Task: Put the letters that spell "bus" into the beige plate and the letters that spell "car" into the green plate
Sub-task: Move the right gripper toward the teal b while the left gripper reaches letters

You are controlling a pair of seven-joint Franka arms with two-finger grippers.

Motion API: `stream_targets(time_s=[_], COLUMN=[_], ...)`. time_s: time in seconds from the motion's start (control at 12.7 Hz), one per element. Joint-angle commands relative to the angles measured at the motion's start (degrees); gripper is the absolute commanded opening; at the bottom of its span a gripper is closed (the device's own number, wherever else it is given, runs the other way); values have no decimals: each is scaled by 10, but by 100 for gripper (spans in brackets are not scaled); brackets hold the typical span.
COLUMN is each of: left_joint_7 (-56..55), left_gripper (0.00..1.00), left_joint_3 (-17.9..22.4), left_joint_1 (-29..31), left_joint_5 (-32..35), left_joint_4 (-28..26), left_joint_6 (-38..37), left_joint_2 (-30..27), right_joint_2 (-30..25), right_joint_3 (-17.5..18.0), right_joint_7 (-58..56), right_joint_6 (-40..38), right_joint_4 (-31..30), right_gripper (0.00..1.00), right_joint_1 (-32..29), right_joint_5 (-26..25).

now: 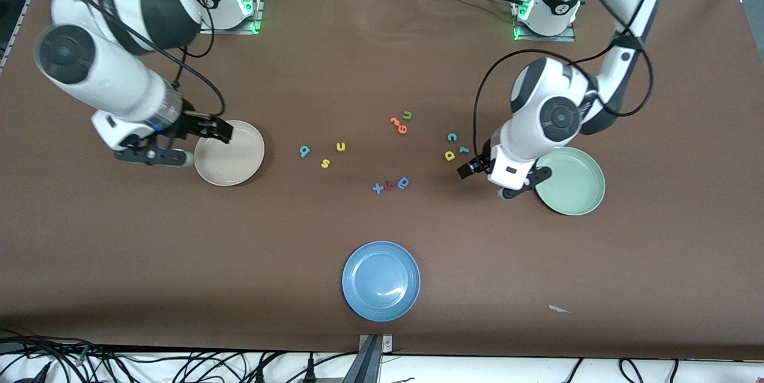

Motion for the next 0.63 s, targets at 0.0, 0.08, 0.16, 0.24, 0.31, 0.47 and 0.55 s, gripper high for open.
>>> stream_targets(time_s=[0.0,0.08,0.16,0.24,0.31,0.47,0.55], left_joint_7=[-39,-48,-55,-69,-85,-119,-129], left_gripper=[98,96,93,90,87,85,80], left_joint_3=[7,7,7,7,7,8,7], left_joint_1=[-22,-27,-32,-32,-33,-52,-54], left_joint_5=[-5,-5,-5,-5,-5,-5,-4], left_joint_4=[0,0,0,-1,-8,-37,-41], left_joint_6=[35,40,43,58,77,122,123], left_joint_2=[37,47,55,61,67,68,67], right_joint_2=[38,54,69,86,103,131,131], right_joint_3=[-3,-3,-3,-3,-3,-3,-2], right_joint_7=[34,48,57,78,93,94,95], right_joint_6=[11,26,32,44,55,79,114], right_joint_4=[-2,-1,-2,-3,-5,-17,-44], right_gripper=[100,100,100,100,100,100,100], right_joint_1=[46,57,73,80,81,83,89], right_joint_5=[-18,-26,-27,-27,-27,-27,-27])
